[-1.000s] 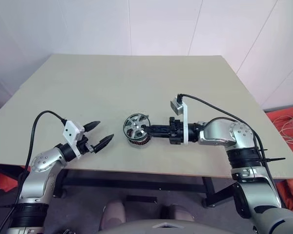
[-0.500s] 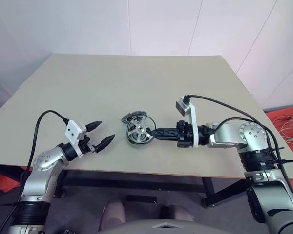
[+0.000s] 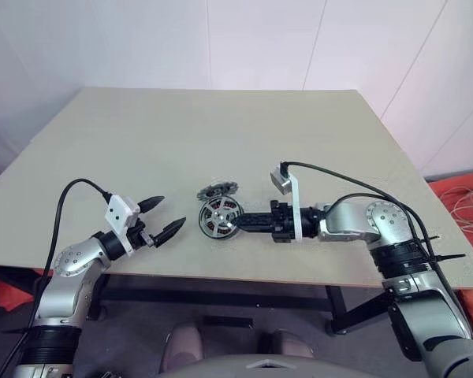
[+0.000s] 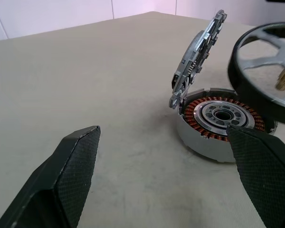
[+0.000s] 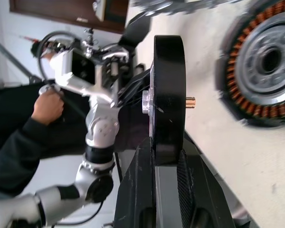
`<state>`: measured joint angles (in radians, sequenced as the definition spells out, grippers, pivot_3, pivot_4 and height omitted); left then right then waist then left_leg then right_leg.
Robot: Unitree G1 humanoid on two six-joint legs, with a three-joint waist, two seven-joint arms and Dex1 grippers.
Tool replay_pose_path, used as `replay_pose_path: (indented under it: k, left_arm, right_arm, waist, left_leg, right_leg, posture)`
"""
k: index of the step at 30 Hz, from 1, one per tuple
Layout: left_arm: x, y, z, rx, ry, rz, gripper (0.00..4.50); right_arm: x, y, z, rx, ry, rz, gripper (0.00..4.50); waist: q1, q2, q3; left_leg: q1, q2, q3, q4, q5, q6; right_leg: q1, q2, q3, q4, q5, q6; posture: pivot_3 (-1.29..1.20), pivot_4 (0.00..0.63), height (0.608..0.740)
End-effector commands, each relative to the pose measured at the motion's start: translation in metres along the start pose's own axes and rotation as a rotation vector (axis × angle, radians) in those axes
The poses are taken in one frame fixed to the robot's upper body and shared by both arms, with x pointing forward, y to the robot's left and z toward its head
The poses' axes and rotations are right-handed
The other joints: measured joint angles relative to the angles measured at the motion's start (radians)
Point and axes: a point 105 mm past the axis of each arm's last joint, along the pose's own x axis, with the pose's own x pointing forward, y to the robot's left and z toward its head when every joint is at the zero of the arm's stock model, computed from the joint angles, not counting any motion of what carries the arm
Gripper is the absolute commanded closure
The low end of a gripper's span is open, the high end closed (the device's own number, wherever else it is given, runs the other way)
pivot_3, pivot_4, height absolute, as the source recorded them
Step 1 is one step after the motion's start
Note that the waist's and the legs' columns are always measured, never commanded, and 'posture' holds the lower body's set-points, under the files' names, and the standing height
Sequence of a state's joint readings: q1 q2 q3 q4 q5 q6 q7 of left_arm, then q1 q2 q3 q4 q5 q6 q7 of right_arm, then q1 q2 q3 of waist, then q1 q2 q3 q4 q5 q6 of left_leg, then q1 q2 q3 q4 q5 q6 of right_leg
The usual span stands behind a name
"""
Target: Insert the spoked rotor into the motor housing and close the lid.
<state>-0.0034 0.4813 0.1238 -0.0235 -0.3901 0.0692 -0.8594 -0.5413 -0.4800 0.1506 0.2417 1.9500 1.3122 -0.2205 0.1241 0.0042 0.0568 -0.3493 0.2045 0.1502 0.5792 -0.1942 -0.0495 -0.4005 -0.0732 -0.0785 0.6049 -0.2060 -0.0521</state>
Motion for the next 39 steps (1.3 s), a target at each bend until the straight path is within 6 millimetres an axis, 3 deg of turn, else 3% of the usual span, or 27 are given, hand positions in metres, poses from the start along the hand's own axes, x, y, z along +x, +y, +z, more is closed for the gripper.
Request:
replay_pose_path:
  k: [1,11,17,39]
  left_arm:
    - [0.002,0.002,0.012,0.043,-0.037,0.004,0.0]
    - [0.002,0.002,0.013,0.043,-0.039,0.008,0.0]
    - [0.002,0.002,0.013,0.041,-0.038,0.005,0.0]
    - [0.004,0.0,0.011,0.036,-0.038,0.0,0.0]
  right_arm:
    - [0.003,0.009,0.011,-0.003,-0.026,0.016,4.21]
    - [0.01,0.019,0.037,0.056,-0.13,0.041,4.21]
    - [0.009,0.02,0.042,0.067,-0.151,0.037,4.21]
    - [0.01,-0.008,0.029,0.155,-0.14,-0.022,4.21]
  waist:
    - [0.0,0.0,0.0]
    - [-0.002,0.0,0.0]
    - [-0.002,0.0,0.0]
    - [-0.002,0.0,0.0]
  left_leg:
    - [0.0,0.0,0.0,0.0,0.0,0.0]
    - [0.0,0.0,0.0,0.0,0.0,0.0]
    - [0.0,0.0,0.0,0.0,0.0,0.0]
    - [0.0,0.0,0.0,0.0,0.0,0.0]
  right_leg:
    - [0.0,0.0,0.0,0.0,0.0,0.0]
    - [-0.001,0.0,0.0,0.001,0.0,0.0]
    - [-0.001,0.0,0.0,0.002,0.0,0.0]
    - [0.0,0.0,0.0,0.002,0.0,0.0]
  posture:
    - [0.0,0.0,0.74]
    - [0.0,0.0,0.74]
    - [0.0,0.0,0.74]
    - [0.0,0.0,0.74]
